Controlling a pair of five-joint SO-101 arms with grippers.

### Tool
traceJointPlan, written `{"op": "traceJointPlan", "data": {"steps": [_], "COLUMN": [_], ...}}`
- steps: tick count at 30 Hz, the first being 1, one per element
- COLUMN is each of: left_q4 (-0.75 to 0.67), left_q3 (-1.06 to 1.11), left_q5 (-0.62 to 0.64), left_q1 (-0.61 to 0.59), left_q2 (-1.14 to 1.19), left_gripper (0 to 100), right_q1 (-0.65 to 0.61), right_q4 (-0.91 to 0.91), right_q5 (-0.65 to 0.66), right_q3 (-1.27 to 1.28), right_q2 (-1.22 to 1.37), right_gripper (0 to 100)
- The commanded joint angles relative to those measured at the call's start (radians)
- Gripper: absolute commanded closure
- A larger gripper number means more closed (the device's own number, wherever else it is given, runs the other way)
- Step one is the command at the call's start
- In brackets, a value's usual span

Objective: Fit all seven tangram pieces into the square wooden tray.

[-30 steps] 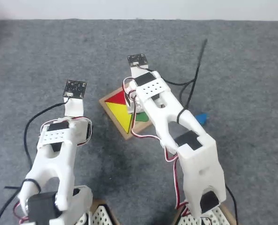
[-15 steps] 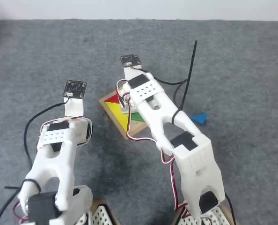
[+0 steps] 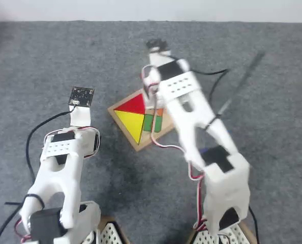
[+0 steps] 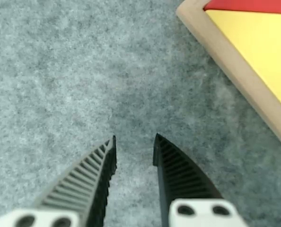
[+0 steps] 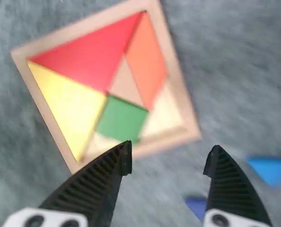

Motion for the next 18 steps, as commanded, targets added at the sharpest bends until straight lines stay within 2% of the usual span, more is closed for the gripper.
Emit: {"op": "traceJointPlan", "data": {"steps": [1,5,13,18], "left_q4": [-0.017,-0.017,-0.017,-0.017], "left_q3": [-0.004,-0.004,-0.004,-0.004], "left_q5": [-0.009,-0.009,-0.009,-0.009], "left_q1": [0.005,0.006,0.006,0.006], "left_q2": [-0.008,-0.008,-0.008,-0.008], "left_gripper": [88,88,88,88], "right_q1": [0.142,0.222,0.292,0.291], "right_q4": [0.168,0.163,-0.246,-0.302], "right_q5": [0.126,0.195,0.245,0.368], "right_q3": [-0.048,0.097,0.703,0.902], "right_q2": [-0.102,-0.105,-0.401,-0.509], "right_gripper": [73.5,73.5,73.5,73.3]}}
